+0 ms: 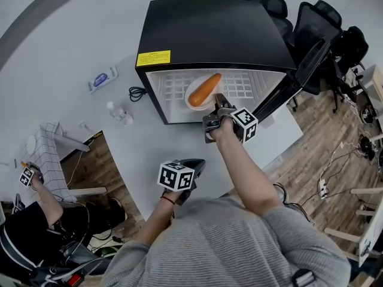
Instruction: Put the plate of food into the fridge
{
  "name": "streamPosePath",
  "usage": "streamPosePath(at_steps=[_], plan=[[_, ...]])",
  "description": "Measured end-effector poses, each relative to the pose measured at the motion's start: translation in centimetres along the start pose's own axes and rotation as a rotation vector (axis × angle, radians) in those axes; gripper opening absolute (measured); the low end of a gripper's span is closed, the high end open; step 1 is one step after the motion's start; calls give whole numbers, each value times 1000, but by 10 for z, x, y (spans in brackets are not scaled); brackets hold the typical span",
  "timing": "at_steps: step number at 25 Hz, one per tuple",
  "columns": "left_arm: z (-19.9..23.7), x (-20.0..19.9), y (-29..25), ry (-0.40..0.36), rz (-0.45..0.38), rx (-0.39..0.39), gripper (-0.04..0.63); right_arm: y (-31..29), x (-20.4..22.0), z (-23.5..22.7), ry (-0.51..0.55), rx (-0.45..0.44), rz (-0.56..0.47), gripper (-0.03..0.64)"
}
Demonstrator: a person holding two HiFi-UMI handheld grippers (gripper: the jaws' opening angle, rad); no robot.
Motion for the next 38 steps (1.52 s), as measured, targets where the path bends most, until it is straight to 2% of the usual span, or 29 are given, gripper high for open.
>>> streamPosePath(at_steps=[11,18,27,28,30,31,38], plan=[[-5,1,-4,-12,11,-3,11,16,-3,0,81,-19,106,152],[-7,1,-4,-13,7,-11,11,29,-2,0,95,-27,168,152],[-10,3,-4,-13,6,-29,11,41,1,5,242,-40,301,149],[-11,3,-5,-13,6,-29,11,41,2,5,264,-40,319,129],[-12,3,-5,-13,6,-32,11,43,4,6,311,-38,351,43],[-12,3,-4,-13,6,-33,11,44,5,7,332,-43,364,26],[-13,3,-4,-7,-1,-47,11,46,8,13,385,-94,433,14]])
Point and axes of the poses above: the fingertips, and each gripper's own axes: y backward along the fingers, z to its left, x out of its underside, the point moved 6 cm from there along y, backward along the fingers, and after that the axes turned 7 degrees about -x, right-handed, at the moved point
